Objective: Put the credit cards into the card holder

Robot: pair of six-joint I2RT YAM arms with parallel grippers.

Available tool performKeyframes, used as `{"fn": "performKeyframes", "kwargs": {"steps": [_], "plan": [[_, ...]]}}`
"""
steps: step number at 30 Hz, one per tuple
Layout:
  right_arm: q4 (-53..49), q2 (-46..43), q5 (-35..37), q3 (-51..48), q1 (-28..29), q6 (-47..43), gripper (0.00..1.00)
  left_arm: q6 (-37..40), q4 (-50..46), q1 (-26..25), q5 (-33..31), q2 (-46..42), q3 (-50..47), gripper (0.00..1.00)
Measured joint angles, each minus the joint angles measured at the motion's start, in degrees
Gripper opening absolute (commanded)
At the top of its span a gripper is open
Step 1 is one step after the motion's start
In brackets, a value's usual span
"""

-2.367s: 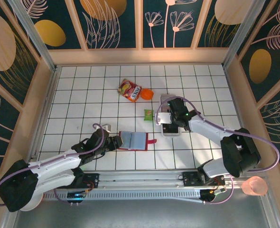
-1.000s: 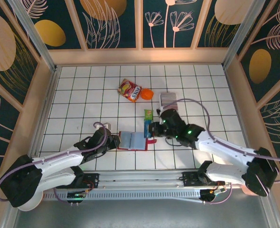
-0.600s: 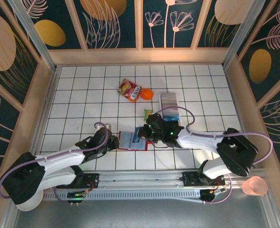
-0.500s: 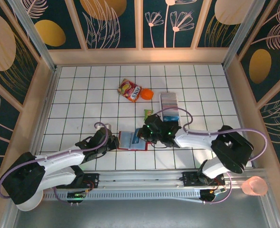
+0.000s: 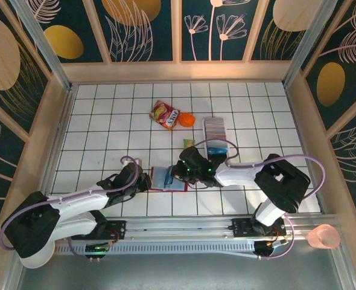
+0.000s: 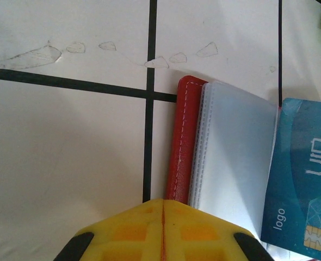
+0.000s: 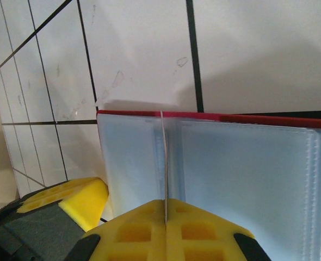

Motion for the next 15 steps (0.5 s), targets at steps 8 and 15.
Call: {"fn": "performKeyframes", "kwargs": {"steps": [8, 15], "plan": [[0.7, 0.5, -0.3, 0.0, 0.5, 0.8, 0.0, 0.2, 1.0, 0.0, 0.2, 1.0, -0.1, 0.04], [1.6, 1.0, -0.4, 0.0, 0.9, 1.1, 0.0, 0.4, 1.9, 0.0, 0.5, 2.0, -0.1, 0.01]]}}
